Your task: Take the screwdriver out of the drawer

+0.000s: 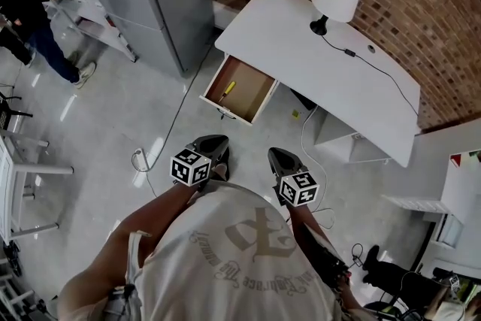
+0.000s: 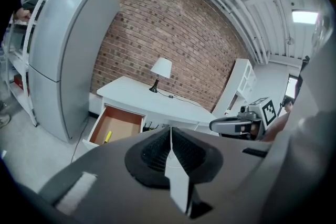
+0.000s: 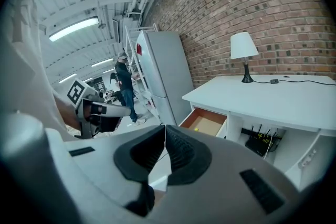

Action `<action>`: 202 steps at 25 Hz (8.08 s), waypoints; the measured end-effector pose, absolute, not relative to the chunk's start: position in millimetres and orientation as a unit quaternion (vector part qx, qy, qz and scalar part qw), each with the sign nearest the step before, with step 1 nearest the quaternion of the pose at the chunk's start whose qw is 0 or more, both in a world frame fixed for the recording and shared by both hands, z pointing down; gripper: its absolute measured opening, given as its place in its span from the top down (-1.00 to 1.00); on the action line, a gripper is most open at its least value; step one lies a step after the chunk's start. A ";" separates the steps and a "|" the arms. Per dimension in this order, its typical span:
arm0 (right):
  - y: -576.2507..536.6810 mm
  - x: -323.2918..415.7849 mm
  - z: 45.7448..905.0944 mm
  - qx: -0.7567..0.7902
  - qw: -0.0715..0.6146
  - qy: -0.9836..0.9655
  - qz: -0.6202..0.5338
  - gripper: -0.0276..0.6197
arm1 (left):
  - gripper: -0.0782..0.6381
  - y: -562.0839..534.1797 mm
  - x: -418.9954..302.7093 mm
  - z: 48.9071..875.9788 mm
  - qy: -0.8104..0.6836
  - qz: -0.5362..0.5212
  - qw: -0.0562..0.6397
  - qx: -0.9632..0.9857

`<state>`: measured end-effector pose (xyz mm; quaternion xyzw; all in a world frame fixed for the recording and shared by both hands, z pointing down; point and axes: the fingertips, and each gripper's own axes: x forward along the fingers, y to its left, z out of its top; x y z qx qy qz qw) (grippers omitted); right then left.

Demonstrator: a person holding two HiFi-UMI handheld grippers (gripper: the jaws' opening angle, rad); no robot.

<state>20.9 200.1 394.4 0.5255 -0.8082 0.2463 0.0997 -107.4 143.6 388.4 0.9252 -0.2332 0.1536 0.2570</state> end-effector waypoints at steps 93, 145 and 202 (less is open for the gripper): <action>-44.7 36.5 451.1 0.615 0.133 -0.720 0.294 0.90 | 0.74 -96.2 -102.3 467.0 -0.177 0.227 0.303 0.908; -59.4 22.0 602.4 0.539 0.094 -0.731 0.408 0.90 | 0.74 -128.6 -68.3 655.3 -0.217 0.352 0.336 0.846; -58.5 32.4 623.1 0.548 0.048 -0.714 0.433 0.90 | 0.31 -190.7 -33.2 751.6 -0.212 0.471 0.273 0.812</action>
